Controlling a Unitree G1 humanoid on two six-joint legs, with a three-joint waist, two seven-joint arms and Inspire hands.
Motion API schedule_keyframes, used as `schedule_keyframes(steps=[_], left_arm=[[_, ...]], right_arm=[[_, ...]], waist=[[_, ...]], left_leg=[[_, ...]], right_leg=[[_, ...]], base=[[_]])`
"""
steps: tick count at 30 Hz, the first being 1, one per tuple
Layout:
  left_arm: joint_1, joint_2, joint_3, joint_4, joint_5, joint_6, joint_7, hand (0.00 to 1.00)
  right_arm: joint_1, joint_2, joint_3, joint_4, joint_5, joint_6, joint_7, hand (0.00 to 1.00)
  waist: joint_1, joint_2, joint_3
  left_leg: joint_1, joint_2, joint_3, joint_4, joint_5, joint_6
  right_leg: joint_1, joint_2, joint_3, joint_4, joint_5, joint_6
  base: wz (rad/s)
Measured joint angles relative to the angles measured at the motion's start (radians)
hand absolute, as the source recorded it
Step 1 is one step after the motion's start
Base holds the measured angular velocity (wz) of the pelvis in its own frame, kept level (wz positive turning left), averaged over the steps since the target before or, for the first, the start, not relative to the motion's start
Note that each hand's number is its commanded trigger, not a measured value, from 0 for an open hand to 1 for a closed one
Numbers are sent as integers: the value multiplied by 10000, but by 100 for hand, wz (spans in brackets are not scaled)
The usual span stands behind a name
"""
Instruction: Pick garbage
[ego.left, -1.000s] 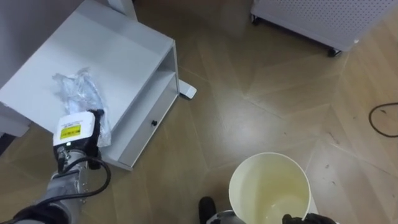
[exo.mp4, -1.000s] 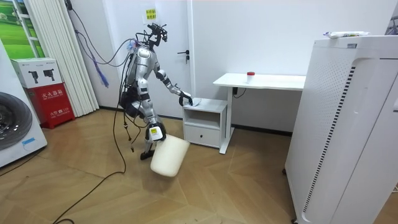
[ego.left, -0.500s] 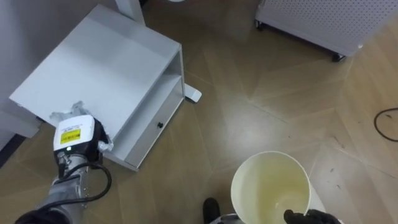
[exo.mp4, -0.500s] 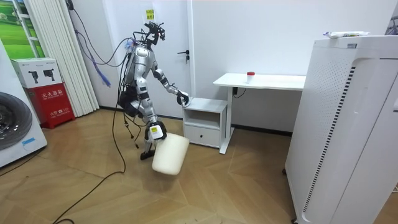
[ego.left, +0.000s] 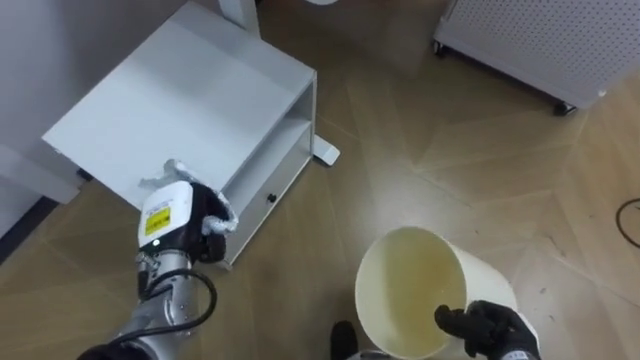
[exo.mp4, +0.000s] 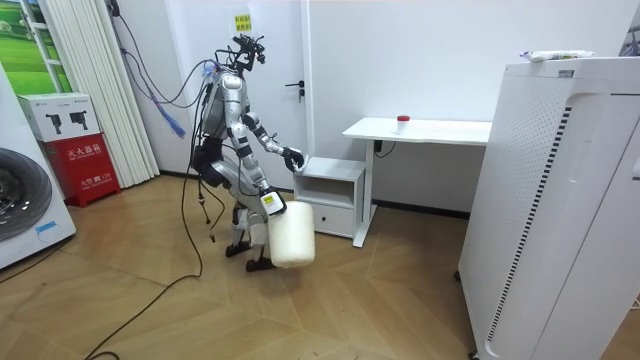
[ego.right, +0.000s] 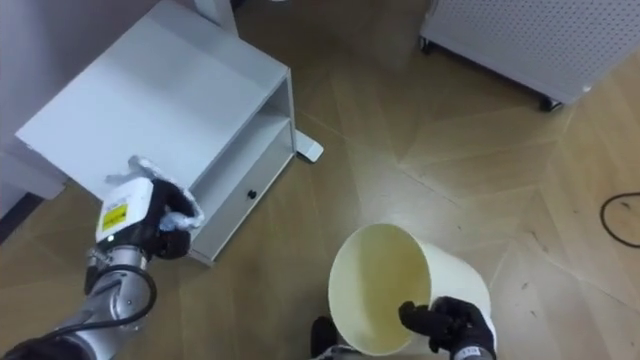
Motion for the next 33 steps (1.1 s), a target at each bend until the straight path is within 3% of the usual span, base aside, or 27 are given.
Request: schedule_keyframes(steps=[3,7,9,13,14,15,18,24,33], left_arm=[[430,-400,-91,-512,-878,-346,-390,100],[1110,-873,-450,-1557,-1743,-553,-1090,100],[1543,-1138,-856,-1810,-2286,-685,-1581,100],[1856,-1594,-885,-1830,-2284,-685,-2497,100],[1957,-1684,-901,-1829,-2279,-685,-2836,100],[2068,-1690,-1004,-1827,-2297,-685,-3126,100],[2405,-1662,-1213,-1820,-2438,-679,-3806,100],[2767,-1620,-1464,-1807,-2478,-484,-4761,100],[2802,-1676,-1540,-1727,-2459,-101,-5575,100]], right_arm=[[-93,314,-4,-16,-181,-172,99,100],[-188,605,6,-82,-231,-291,340,100],[-255,849,15,-116,-215,-297,442,100],[-244,973,3,-378,-442,-283,462,100],[-249,991,4,-396,-446,-283,480,100],[-244,1038,11,-431,-468,-280,580,100],[-207,1092,10,-450,-570,-274,702,100],[-178,1102,6,-448,-471,-271,794,100],[-10,1138,7,-446,-493,-271,980,100]], waist=[[136,-9,-1],[425,-25,-11],[438,-97,-53],[614,-338,-137],[681,-426,-191],[728,-534,-259],[842,-671,-347],[920,-670,-346],[1004,-662,-343]], left_leg=[[126,-58,33,-206,33,12],[179,-76,104,-286,37,11],[265,-140,186,-405,38,31],[271,-214,297,-406,12,70],[286,-215,320,-392,10,74],[305,-215,333,-378,10,75],[506,-210,328,-358,-8,110],[596,-177,276,-401,52,224],[531,-152,278,-395,80,271]], right_leg=[[81,-37,13,-84,2,44],[78,-36,78,-61,-32,96],[76,-73,166,-60,-69,156],[-48,-137,305,90,-104,209],[-36,-150,311,103,-108,216],[-15,-149,323,100,-108,216],[205,-144,333,15,-94,241],[406,-184,258,-195,34,290],[379,-170,243,-279,115,311]], base=[[3],[-1],[0],[-4],[0],[0],[0],[1],[0]])
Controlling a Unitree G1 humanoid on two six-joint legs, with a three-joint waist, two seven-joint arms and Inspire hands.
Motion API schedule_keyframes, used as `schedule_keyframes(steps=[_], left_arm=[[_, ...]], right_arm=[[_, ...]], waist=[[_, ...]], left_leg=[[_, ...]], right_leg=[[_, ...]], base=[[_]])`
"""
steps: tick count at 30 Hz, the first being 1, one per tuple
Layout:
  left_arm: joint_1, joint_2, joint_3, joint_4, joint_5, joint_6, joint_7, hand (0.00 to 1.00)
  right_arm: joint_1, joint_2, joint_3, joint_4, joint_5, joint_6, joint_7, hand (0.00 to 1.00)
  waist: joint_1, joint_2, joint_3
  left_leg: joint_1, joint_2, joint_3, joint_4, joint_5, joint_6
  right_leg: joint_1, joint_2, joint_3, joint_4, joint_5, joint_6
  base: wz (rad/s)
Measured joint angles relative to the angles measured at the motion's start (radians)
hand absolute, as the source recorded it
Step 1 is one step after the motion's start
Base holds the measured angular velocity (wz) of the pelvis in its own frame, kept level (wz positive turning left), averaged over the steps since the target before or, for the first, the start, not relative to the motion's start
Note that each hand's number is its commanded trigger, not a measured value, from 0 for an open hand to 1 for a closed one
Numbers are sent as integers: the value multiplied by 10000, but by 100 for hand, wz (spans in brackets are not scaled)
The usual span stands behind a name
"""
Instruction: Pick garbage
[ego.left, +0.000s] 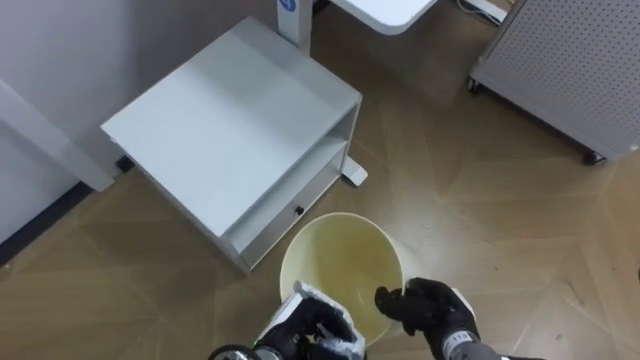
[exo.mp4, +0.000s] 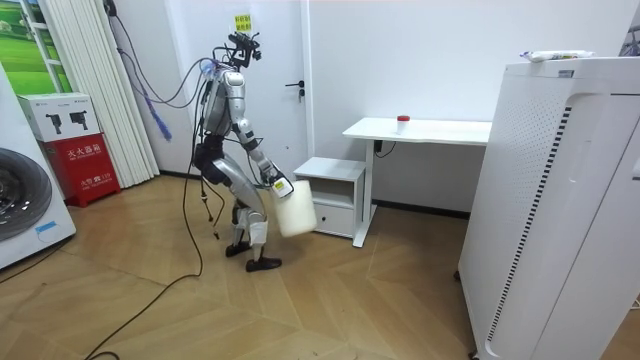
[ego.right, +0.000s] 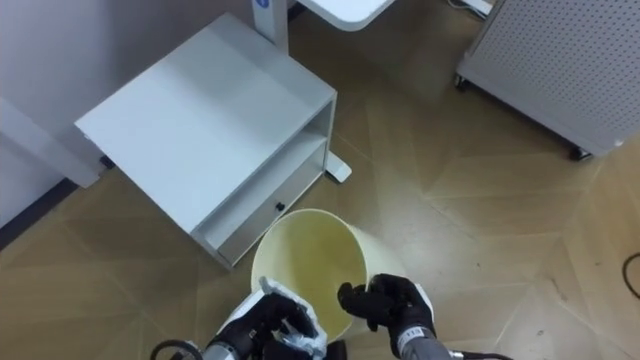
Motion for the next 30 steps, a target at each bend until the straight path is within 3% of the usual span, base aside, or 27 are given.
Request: schedule_keyframes(steps=[10,15,23,27,29,30], left_arm=[[-4,-4,-1,75,79,4,165,100],[-10,-30,-69,74,52,-36,951,100],[-303,30,231,-11,40,-83,1946,100],[-508,4,467,-10,84,-386,2250,100],[-541,-7,472,-16,90,-439,2376,62],[-549,-12,469,-25,85,-440,2378,17]], right_arm=[[69,2,0,22,-345,-26,37,100],[336,21,322,12,-71,-299,-262,100],[472,58,433,2,16,-304,-330,100],[572,38,427,-78,-46,-329,-320,100],[584,36,412,-87,-24,-333,-320,100],[588,38,414,-90,-11,-343,-320,100]], waist=[[206,64,18],[206,74,16],[201,88,8],[175,137,31],[173,188,27],[171,226,25]], left_leg=[[90,-55,70,-236,50,-13],[43,-52,97,-244,45,-10],[-197,-51,100,-45,35,5],[-237,32,102,178,-20,30],[-261,60,129,251,-41,50],[-270,89,157,313,-61,76]], right_leg=[[10,6,64,-136,27,11],[-15,-8,22,-146,27,14],[-325,-15,128,74,30,10],[-333,9,120,199,44,-18],[-355,5,128,238,36,-19],[-367,11,136,266,36,-19]], base=[[0],[0],[-1],[-2],[-2],[-4]])
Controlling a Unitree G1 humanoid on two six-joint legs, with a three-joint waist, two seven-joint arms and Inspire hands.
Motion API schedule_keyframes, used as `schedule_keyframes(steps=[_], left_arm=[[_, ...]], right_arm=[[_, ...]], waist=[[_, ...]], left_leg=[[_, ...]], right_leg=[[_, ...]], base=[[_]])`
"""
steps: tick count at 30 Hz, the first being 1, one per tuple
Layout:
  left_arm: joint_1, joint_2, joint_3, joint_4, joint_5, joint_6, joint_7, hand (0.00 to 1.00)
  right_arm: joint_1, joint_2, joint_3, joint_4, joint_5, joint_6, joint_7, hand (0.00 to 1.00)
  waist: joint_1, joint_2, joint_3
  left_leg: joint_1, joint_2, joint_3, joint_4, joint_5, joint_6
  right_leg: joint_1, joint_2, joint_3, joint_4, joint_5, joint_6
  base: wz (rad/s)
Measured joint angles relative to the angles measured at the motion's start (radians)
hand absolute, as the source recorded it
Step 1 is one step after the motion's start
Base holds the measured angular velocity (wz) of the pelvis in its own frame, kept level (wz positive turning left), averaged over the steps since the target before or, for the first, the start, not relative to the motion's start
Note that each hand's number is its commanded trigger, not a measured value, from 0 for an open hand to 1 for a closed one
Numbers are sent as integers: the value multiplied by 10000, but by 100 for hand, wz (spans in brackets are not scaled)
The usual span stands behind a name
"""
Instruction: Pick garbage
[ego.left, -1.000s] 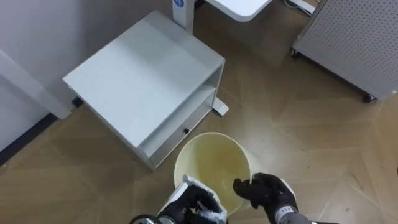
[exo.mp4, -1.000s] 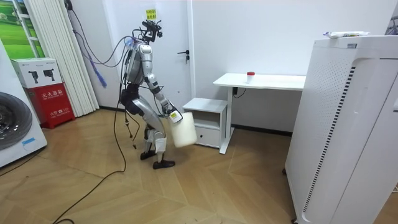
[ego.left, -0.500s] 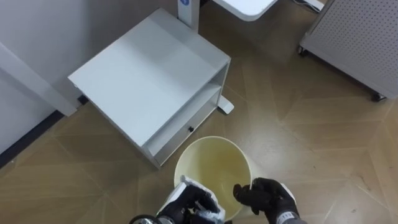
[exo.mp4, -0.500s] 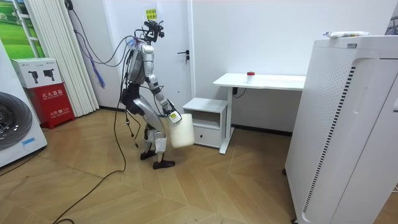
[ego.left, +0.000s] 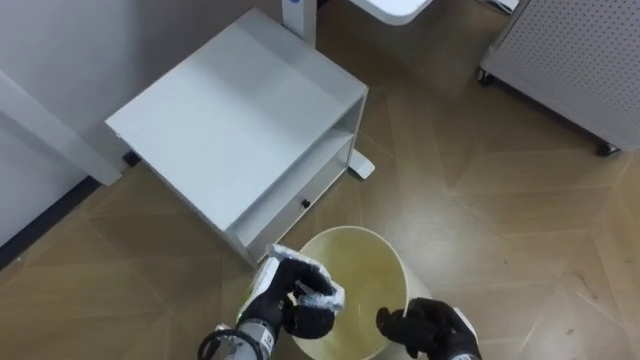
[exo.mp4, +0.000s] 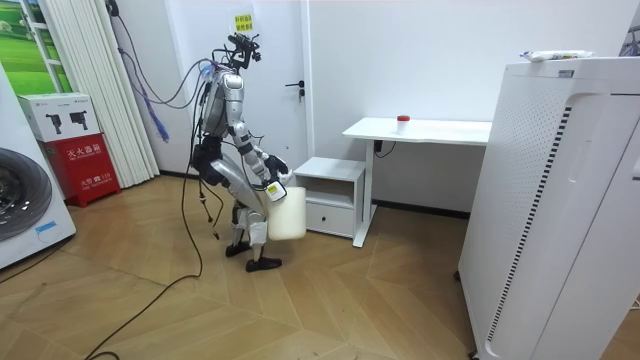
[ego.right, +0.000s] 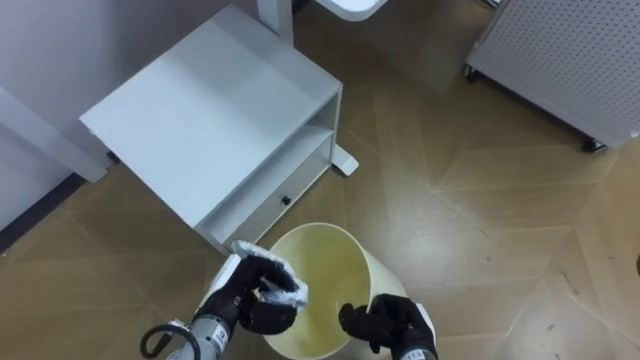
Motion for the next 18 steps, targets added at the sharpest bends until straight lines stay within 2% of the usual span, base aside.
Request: schedule_keyframes(steps=[1,5,10,18], left_arm=[[0,-4,0,-12,0,0,0,0],[-1,-50,-36,-258,-3,-20,-2,0],[-12,-88,-238,-372,-75,-229,-122,0],[-5,-59,-450,-370,-79,-227,-1046,0]], right_arm=[[9,1,0,-8,2,-5,1,100],[78,41,34,-121,25,-63,39,100],[75,91,301,-107,20,-97,113,100],[113,84,363,-59,-373,-93,557,100]], waist=[[-1,16,-2],[2,54,-8],[0,73,-16],[-21,80,-15]], left_leg=[[-8,8,6,34,-12,6],[-83,29,42,155,-66,-2],[-142,46,35,177,-65,-12],[-148,61,33,120,-51,64]], right_leg=[[-13,0,6,32,-1,-1],[-113,-9,38,156,-16,-8],[-123,7,22,93,42,5],[-84,35,11,-54,72,47]], base=[[-3],[0],[0],[0]])
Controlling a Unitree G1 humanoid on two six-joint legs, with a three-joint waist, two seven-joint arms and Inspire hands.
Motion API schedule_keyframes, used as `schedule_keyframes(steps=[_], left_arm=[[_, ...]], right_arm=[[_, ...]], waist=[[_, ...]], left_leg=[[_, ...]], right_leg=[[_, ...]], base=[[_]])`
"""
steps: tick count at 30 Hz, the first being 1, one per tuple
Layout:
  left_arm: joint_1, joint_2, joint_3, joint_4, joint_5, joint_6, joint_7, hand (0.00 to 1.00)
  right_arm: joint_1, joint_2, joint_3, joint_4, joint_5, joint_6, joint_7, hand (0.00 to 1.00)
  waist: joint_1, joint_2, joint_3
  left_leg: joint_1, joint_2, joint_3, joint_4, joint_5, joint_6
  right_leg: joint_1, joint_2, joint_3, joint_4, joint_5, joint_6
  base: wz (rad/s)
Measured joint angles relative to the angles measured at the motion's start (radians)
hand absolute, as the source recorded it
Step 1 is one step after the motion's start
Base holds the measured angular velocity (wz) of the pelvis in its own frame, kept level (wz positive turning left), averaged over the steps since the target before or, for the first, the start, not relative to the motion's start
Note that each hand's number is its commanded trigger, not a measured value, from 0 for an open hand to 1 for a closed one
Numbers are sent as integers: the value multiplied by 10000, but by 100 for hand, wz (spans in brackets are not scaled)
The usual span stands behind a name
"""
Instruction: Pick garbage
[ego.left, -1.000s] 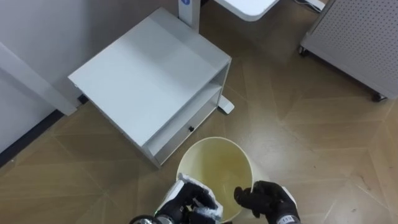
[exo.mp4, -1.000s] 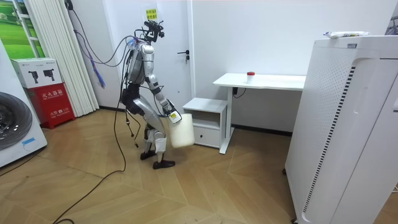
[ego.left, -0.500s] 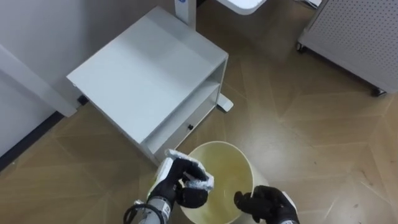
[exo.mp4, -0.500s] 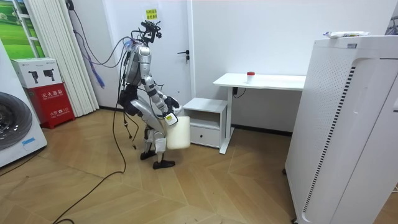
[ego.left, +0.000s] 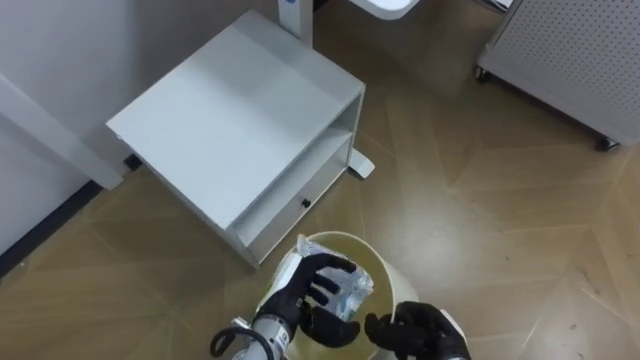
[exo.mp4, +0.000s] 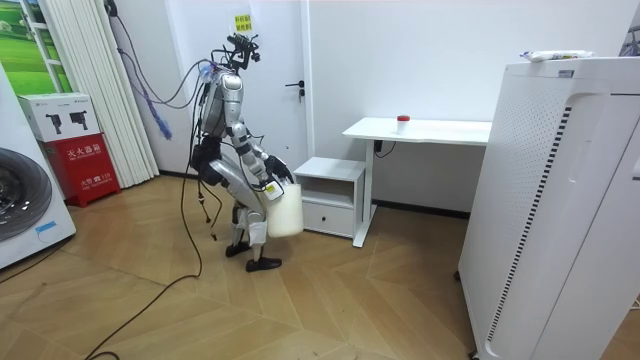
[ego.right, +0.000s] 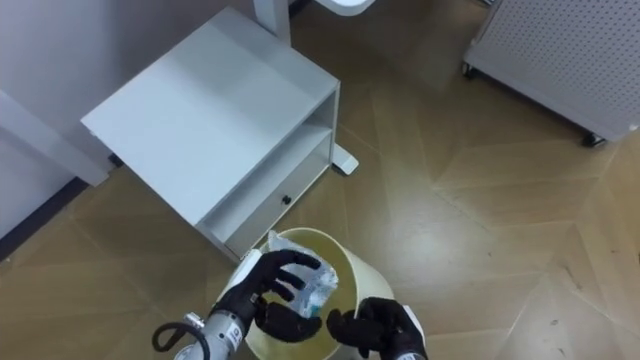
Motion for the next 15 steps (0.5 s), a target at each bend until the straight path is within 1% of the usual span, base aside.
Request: schedule_keyframes(steps=[3,12,15], left_arm=[[5,1,-133,-3,-21,0,-318,0],[31,-7,-158,-4,-207,53,-1394,0],[38,-37,-178,-4,-207,95,-1555,0]], right_arm=[[6,0,-3,0,-50,0,10,100],[-2,-73,-61,86,-59,-1,14,100],[-8,-82,-106,124,-57,0,14,100]], waist=[[8,-1,0],[-18,-1,-1],[-25,-2,-1]], left_leg=[[8,-24,2,-67,1,3],[21,-21,3,-79,-4,2],[36,-28,6,-77,-3,3]], right_leg=[[-1,-16,1,-40,-7,11],[0,0,0,-36,-10,14],[8,-8,7,-19,-11,13]], base=[[0],[0],[0]])
